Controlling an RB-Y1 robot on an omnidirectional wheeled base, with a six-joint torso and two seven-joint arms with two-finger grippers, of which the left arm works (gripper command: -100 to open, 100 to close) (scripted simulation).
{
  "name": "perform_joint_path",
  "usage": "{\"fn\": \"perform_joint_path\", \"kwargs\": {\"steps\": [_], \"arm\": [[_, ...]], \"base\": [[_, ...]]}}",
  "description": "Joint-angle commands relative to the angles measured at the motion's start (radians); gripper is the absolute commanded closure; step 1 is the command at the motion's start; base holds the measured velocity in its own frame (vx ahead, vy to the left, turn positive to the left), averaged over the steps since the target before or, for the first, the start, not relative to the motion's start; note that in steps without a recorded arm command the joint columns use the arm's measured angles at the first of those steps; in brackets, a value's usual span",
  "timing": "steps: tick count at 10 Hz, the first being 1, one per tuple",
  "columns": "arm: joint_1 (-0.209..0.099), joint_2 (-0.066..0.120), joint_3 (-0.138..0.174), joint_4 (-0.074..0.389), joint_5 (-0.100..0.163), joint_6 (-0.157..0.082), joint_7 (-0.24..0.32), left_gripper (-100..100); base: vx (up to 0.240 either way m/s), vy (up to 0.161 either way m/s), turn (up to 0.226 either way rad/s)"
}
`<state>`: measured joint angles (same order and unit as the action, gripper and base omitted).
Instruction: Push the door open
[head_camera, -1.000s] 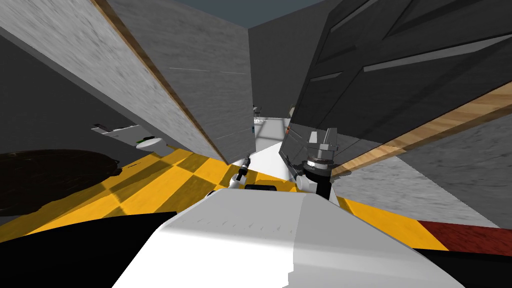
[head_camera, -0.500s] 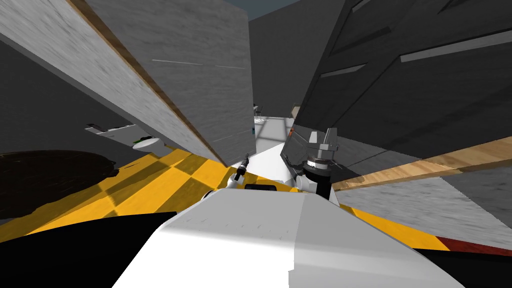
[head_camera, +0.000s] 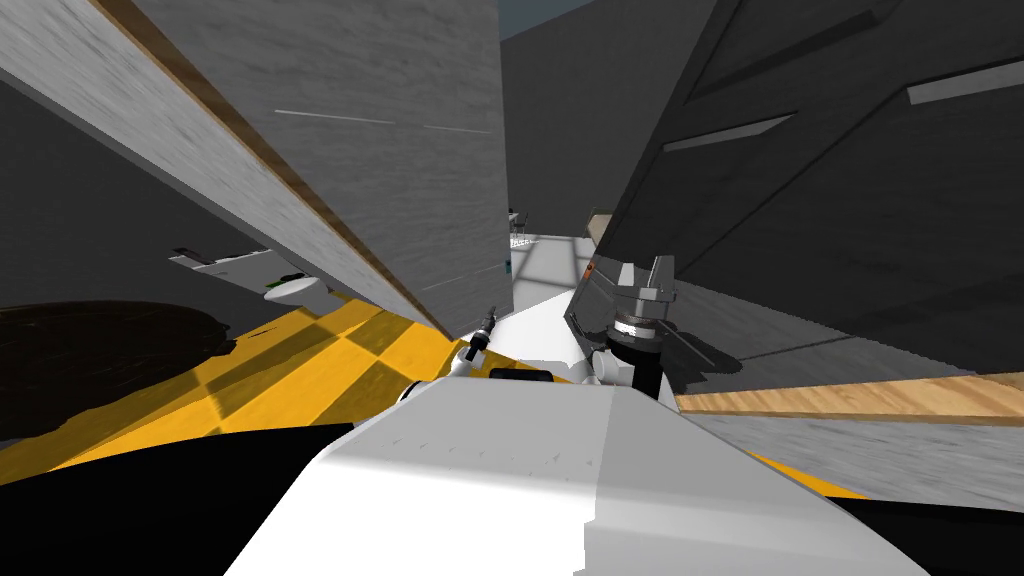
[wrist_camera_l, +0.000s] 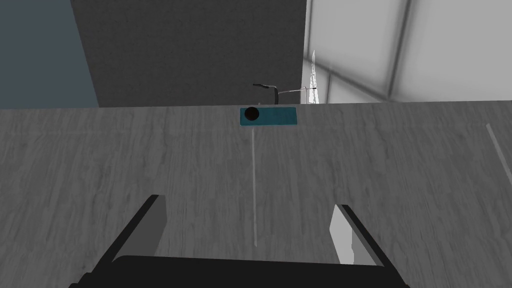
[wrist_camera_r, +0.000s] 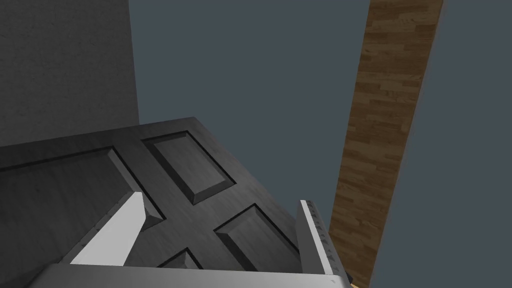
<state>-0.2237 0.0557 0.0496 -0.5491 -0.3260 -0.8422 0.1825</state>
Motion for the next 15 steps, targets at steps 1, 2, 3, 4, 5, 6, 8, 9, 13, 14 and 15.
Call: {"fn": "perform_joint_path", "kwargs": {"steps": [1,2,3,4,5,6,8,9,13,14,15], "arm": [[0.002,0.010,0.005,-0.005,-0.018,-0.001,0.013,-100],[0.003,0.014,0.009,-0.006,-0.030,-0.002,0.020,-100],[0.003,0.019,0.013,-0.006,-0.041,-0.004,0.026,-100],[0.004,0.022,0.017,-0.007,-0.053,-0.006,0.033,-100],[0.004,0.025,0.022,-0.008,-0.065,-0.008,0.040,-100],[0.004,0.027,0.026,-0.008,-0.077,-0.010,0.047,-100],[0.005,0.030,0.035,-0.009,-0.102,-0.014,0.061,-100],[0.006,0.031,0.039,-0.010,-0.115,-0.016,0.069,-100],[0.007,0.028,0.057,-0.013,-0.165,-0.024,0.097,-100],[0.008,0.025,0.061,-0.013,-0.177,-0.026,0.104,-100],[0.008,0.022,0.065,-0.014,-0.189,-0.027,0.111,-100]], "base": [[0.190,-0.009,0.041],[0.181,-0.030,0.043],[0.181,-0.008,0.048],[0.222,0.017,0.048],[0.224,-0.005,0.045],[0.182,-0.029,0.063],[0.200,-0.029,0.049],[0.205,-0.027,0.055],[0.202,-0.015,0.051],[0.180,-0.027,0.048],[0.192,-0.036,0.055]]}}
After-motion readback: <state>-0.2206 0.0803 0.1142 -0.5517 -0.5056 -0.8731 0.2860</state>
